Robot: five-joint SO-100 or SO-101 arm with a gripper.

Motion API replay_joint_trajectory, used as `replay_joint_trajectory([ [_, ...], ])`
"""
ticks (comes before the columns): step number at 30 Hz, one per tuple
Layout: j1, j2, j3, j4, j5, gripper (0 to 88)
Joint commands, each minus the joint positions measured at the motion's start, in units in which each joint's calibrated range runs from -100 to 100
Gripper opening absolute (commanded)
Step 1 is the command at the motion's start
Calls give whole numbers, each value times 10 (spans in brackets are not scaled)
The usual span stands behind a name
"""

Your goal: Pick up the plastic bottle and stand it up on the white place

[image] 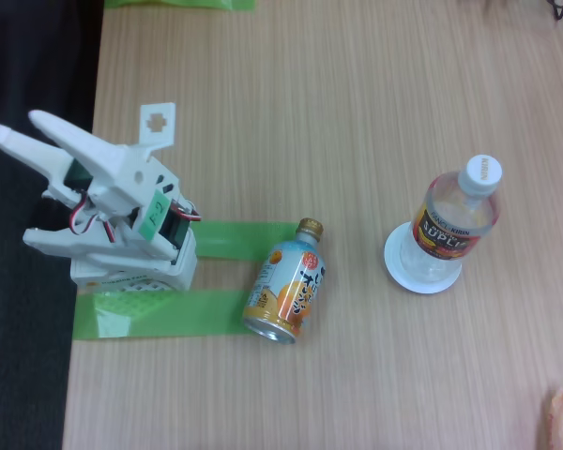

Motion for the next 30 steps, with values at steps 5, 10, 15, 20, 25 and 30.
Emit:
replay_joint_trajectory([
  [5, 8, 1, 3, -19, 0, 114],
  [10, 8, 1, 3, -19, 0, 9],
  [15, 7, 1, 3, -19, 0, 11],
  [20, 7, 1, 3, -19, 0, 11],
  [25, 7, 1, 3, -19, -3, 13],
  [30, 7, 1, 3, -19, -4, 13],
])
